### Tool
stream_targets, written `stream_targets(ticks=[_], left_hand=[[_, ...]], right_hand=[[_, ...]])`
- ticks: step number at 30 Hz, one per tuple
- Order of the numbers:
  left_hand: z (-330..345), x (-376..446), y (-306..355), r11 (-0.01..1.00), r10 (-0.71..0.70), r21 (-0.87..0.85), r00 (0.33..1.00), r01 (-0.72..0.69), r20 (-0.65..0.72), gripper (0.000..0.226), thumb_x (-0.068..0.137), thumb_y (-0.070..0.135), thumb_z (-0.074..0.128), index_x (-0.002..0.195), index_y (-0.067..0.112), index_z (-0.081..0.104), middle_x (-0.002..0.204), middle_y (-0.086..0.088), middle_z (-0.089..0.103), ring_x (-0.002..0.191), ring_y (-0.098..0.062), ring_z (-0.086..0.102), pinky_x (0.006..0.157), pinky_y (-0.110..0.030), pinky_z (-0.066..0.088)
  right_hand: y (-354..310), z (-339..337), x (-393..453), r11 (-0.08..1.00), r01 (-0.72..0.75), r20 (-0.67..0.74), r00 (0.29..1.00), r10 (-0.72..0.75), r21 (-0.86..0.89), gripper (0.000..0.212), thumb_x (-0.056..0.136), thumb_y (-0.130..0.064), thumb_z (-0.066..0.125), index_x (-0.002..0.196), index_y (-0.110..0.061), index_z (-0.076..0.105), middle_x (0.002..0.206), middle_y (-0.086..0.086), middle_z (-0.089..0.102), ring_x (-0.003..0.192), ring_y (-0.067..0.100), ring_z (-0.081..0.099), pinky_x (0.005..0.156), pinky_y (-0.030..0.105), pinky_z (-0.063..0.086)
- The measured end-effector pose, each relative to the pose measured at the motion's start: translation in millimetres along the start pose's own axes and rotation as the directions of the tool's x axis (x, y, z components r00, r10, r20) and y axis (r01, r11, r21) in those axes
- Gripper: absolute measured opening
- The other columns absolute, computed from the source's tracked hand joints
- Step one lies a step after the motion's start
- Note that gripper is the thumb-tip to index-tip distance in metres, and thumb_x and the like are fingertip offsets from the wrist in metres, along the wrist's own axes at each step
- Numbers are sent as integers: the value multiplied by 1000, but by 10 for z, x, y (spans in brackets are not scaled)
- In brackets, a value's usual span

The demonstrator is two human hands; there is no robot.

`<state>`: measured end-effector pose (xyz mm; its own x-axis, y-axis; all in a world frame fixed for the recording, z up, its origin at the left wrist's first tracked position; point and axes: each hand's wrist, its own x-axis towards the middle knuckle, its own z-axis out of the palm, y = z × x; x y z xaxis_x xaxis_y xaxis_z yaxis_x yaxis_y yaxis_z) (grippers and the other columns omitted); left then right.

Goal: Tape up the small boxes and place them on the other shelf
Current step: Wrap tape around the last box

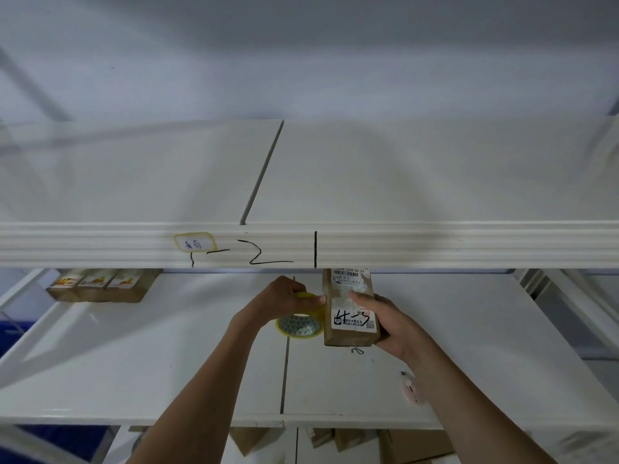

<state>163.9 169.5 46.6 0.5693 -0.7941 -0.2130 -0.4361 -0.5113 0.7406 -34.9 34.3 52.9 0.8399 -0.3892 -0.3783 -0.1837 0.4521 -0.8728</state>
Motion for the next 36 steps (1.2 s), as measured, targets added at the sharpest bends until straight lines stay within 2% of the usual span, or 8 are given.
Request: stream_targets(ticks=[4,9,16,21,25,28,31,36], left_hand=[[4,8,14,992,11,128,999,-7,-35,57,58,81,72,66,26,60,79,2,65,87,-23,68,72,-34,54],[101,29,64,956,-34,286,994,64,-108,57,65,80,69,68,24,59,79,3,65,82,-18,67,66,-27,50],[207,82,207,863,34,503,992,33,-125,46,74,66,72,88,22,71,94,0,70,87,-17,66,70,-24,49],[243,75,129,857,22,516,998,11,-58,47,84,65,62,99,22,71,107,0,66,100,-21,63,75,-26,44],[220,44,87,948,-10,317,999,-1,31,44,97,53,52,96,13,72,95,-3,66,90,-19,63,73,-24,44],[175,-5,66,961,-3,274,992,-32,126,32,95,43,62,106,14,71,100,-3,65,91,-17,60,75,-24,48],[110,7,14,966,20,253,990,-55,140,26,91,41,68,95,16,71,90,1,64,86,-15,62,71,-22,49],[71,77,-28,962,21,269,995,-46,97,26,83,48,76,79,22,69,76,4,62,73,-12,57,68,-23,45]], right_hand=[[18,-39,32,999,21,-35,999,-22,-28,33,94,-19,67,125,-8,63,115,18,73,105,35,71,86,49,59],[112,-49,94,980,91,-231,964,-132,-178,38,87,-20,78,121,-9,67,101,11,77,92,27,75,86,49,60],[201,51,247,874,-56,-285,954,-96,-482,96,39,-75,87,117,-25,62,108,-2,72,95,14,70,73,31,61],[93,40,209,862,-88,-275,960,-61,-499,39,68,-41,90,96,-23,69,92,-1,74,84,12,69,66,25,56],[119,-20,284,845,-121,-320,945,-62,-521,42,68,-36,89,102,-19,71,93,2,74,88,17,70,71,30,58],[133,-69,312,832,-127,-333,940,-73,-540,40,66,-36,88,98,-20,71,92,3,74,88,18,70,77,36,61],[122,-112,313,826,-142,-356,932,-75,-546,42,65,-36,88,99,-20,70,92,3,74,88,19,70,78,37,61],[91,-113,286,828,-130,-334,940,-72,-545,41,68,-34,89,100,-19,69,93,2,73,85,16,70,64,27,56]])
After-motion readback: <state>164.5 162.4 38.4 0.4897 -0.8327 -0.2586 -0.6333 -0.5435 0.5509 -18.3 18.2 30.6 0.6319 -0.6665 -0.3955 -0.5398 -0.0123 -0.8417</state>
